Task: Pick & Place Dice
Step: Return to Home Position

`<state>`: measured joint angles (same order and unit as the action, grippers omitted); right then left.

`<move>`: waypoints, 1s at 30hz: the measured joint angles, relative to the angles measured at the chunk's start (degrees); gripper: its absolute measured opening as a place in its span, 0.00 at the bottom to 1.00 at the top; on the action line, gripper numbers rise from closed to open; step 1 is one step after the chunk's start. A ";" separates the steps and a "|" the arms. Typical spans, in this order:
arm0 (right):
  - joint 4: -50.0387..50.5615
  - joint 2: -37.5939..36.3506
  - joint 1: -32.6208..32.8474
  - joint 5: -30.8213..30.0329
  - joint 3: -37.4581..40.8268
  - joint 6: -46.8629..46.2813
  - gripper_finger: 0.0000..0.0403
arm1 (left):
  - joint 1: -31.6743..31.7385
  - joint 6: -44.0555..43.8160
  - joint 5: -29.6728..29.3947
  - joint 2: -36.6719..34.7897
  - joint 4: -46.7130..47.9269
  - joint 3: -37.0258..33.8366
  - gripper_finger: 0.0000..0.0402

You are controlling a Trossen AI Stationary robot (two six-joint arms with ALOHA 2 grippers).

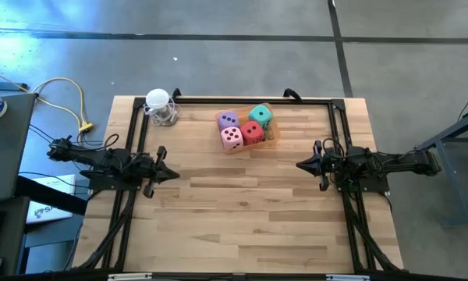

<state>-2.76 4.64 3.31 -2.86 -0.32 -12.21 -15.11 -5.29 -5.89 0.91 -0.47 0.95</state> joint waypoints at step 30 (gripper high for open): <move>0.01 0.00 0.00 0.00 0.00 0.00 0.00 | 0.00 0.58 -0.27 0.00 -0.28 -0.07 0.00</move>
<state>-2.76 4.64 3.31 -2.85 -0.32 -12.21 -15.11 -4.71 -6.15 0.91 -0.75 0.89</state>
